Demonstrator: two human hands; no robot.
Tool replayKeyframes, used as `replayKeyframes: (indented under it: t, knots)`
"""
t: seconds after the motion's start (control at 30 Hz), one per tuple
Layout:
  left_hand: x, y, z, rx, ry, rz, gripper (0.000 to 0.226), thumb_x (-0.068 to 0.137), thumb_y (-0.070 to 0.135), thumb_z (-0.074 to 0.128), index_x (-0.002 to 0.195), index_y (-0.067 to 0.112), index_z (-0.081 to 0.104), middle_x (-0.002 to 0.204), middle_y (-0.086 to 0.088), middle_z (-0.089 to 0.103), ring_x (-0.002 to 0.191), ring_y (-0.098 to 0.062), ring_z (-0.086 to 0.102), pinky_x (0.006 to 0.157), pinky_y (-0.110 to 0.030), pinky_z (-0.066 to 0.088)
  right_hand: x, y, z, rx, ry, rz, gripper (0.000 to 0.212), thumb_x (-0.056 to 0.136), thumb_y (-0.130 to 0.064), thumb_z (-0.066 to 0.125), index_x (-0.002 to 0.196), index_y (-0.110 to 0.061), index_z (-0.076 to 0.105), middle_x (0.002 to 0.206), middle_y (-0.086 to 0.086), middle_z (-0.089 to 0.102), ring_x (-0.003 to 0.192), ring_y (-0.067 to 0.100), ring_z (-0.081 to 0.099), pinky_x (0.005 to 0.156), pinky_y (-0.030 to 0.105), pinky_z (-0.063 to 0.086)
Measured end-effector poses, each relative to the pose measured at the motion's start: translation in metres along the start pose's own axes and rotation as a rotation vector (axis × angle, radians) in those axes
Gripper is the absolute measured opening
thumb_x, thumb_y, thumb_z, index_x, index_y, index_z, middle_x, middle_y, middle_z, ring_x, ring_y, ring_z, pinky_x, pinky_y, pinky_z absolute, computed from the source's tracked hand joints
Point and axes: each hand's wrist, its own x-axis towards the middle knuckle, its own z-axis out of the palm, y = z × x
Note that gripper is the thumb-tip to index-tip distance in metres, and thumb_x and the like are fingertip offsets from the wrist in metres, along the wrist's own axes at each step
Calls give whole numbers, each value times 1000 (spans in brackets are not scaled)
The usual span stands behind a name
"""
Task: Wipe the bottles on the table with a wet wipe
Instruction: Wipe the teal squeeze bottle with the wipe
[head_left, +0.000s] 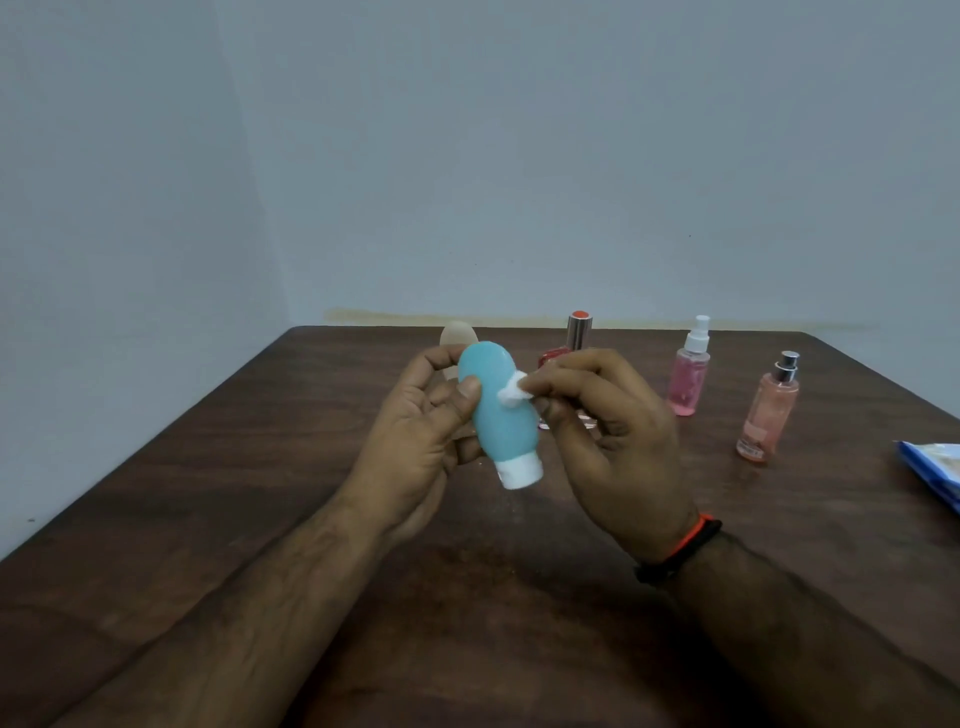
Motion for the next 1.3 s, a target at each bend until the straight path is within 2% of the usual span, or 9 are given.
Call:
replayKeyframes:
  t: [0.17, 0.27, 0.37, 0.53, 0.77, 0.9, 1.0, 1.2, 1.3]
  knots:
    - [3, 8, -7, -136, 179, -5, 43, 89, 16, 57, 130, 8, 48, 127, -23, 63, 97, -28, 71, 86, -47, 57, -2, 3, 2, -65, -181, -40, 21, 81, 10, 69, 94, -5, 75, 94, 3, 62, 88, 13, 61, 77, 16, 47]
    - [5, 10, -10, -159, 220, -13, 39, 94, 14, 54, 132, 7, 48, 125, -21, 64, 95, -28, 73, 84, -46, 59, -3, 3, 2, -96, -195, -59, 16, 82, 6, 69, 93, -5, 75, 92, 2, 62, 85, 11, 59, 75, 15, 47]
    - [2, 9, -7, -78, 172, -7, 40, 83, 19, 63, 121, 13, 53, 114, -14, 69, 92, -27, 73, 79, -45, 60, -3, 3, 2, -121, -63, -59, 17, 85, 3, 67, 97, -5, 75, 95, 5, 63, 89, 16, 62, 77, 22, 50]
    - [-3, 9, -3, -38, 51, -22, 35, 76, 16, 68, 107, 11, 52, 102, -7, 75, 93, -27, 73, 71, -44, 62, -4, 8, -1, -134, -32, -4, 18, 87, 2, 69, 101, -8, 76, 95, 6, 64, 90, 18, 63, 73, 32, 53]
    - [-5, 12, -5, -25, -51, -20, 58, 69, 9, 75, 119, 9, 47, 111, -16, 73, 99, -32, 72, 64, -40, 61, -2, 5, 0, -123, -38, 14, 21, 86, 4, 69, 99, -10, 76, 94, 5, 65, 89, 15, 62, 73, 31, 52]
    - [-3, 9, -3, 126, 38, 41, 77, 54, 20, 92, 122, 15, 57, 108, -10, 74, 95, -28, 72, 65, -41, 61, -2, 2, 0, -164, -58, -18, 20, 86, 3, 68, 103, -6, 75, 97, 7, 65, 92, 15, 62, 77, 28, 53]
    - [-3, 7, -2, 195, 122, 61, 74, 49, 30, 91, 116, 16, 65, 104, -7, 74, 93, -28, 72, 64, -41, 61, -4, -3, 3, -186, -75, -68, 19, 88, 1, 67, 105, -3, 74, 99, 9, 65, 92, 16, 61, 79, 24, 53]
    - [-2, 6, -7, 48, 229, -16, 72, 60, 32, 81, 125, 8, 60, 108, -11, 73, 89, -22, 74, 62, -37, 60, -4, -6, 5, -213, -209, -112, 22, 90, -12, 63, 110, -8, 72, 102, 6, 63, 95, 10, 55, 81, 16, 49]
    - [2, 8, -12, 10, 314, -38, 71, 61, 32, 81, 125, 8, 60, 112, -13, 71, 88, -24, 74, 60, -36, 59, -6, -6, 7, -276, -308, -134, 23, 93, -17, 58, 108, -11, 73, 101, 4, 63, 92, 11, 55, 77, 20, 48]
